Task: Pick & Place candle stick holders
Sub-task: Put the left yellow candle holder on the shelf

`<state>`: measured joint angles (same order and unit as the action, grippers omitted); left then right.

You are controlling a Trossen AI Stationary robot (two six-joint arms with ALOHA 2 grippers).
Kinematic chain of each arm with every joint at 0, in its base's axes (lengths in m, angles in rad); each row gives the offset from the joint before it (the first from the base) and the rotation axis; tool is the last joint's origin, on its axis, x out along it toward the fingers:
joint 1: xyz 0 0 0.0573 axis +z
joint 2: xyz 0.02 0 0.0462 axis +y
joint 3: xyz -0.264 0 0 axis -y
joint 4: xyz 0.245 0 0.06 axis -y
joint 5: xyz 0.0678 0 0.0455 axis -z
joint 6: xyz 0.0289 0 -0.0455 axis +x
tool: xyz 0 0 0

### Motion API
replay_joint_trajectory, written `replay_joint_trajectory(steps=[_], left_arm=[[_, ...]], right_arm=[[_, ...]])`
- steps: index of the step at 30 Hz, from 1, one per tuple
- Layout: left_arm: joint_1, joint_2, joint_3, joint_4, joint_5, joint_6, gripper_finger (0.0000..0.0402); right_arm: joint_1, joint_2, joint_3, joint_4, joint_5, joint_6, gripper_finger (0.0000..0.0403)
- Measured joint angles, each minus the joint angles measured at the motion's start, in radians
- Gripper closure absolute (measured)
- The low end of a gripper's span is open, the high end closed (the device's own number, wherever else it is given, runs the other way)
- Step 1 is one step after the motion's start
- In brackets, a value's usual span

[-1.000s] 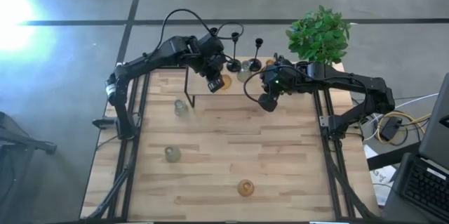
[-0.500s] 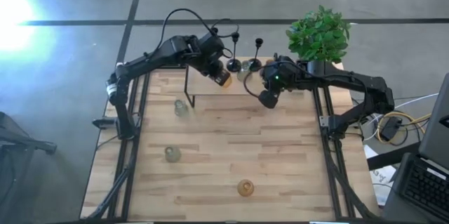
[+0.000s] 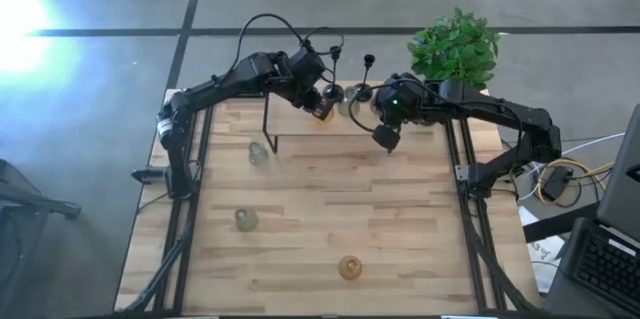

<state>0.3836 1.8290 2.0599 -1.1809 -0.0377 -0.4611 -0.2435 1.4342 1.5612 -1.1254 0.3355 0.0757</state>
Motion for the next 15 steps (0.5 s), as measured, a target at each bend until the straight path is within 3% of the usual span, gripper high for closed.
replay_joint_trajectory(steps=[5,10,15], left_arm=[[-0.006,0.000,0.118,-0.161,0.134,0.221,0.0371],[-0.014,0.000,0.242,-0.314,0.133,0.388,0.0371],[-0.018,-0.003,0.297,-0.344,0.141,0.491,0.0371]], right_arm=[[-0.009,0.000,0.000,0.000,-0.004,-0.023,0.0351],[-0.010,0.000,0.000,0.001,-0.003,-0.026,0.0351],[-0.013,-0.001,0.000,0.000,-0.051,-0.027,0.0351]])
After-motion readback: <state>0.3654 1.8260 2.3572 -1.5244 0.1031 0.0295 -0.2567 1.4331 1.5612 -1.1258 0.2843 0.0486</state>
